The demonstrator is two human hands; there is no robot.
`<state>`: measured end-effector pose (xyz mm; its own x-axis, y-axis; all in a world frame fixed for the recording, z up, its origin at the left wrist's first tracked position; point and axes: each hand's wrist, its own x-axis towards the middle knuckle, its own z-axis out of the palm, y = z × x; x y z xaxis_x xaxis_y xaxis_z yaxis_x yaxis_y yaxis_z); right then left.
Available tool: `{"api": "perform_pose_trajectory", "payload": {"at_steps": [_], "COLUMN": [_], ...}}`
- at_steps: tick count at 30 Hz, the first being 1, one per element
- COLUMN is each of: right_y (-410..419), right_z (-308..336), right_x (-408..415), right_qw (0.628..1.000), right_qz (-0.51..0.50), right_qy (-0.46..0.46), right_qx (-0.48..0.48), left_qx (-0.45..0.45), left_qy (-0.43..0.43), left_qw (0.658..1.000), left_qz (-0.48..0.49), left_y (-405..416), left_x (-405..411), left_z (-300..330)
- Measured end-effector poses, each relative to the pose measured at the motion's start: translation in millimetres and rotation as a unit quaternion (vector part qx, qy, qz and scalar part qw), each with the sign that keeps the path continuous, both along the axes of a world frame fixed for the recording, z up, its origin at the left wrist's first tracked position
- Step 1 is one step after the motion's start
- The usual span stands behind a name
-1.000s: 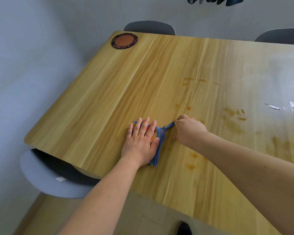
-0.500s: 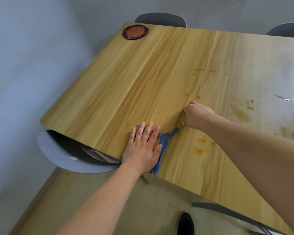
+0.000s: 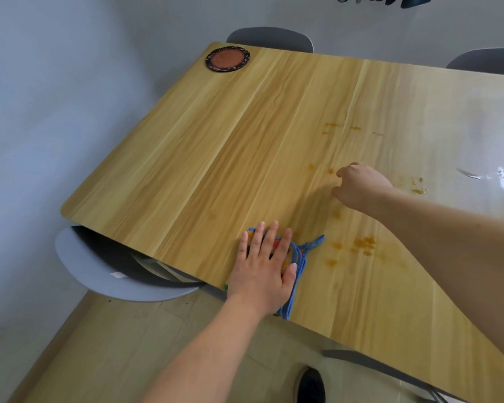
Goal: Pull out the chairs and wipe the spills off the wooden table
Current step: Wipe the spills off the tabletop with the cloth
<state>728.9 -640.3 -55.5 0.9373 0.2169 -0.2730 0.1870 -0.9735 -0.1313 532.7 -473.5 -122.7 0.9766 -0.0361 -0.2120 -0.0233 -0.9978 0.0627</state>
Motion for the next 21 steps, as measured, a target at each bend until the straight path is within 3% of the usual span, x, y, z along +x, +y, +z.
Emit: {"api": "perform_pose_trajectory", "payload": {"at_steps": [13, 21], "right_y": [-28.7, -32.8], "right_z": [-7.6, -12.8], "right_x": [62.3, 96.0], "right_qw": [0.999, 0.997], "right_qz": [-0.025, -0.028], "right_qy": [-0.020, 0.071], "right_qx": [0.002, -0.034], "left_qx": [0.002, 0.004], "left_qy": [0.013, 0.018], "left_qw": [1.000, 1.000], "left_qz": [0.016, 0.024], "left_y": [-13.1, -20.9], "left_x": [62.8, 112.2], "left_z": [1.3, 2.1]}}
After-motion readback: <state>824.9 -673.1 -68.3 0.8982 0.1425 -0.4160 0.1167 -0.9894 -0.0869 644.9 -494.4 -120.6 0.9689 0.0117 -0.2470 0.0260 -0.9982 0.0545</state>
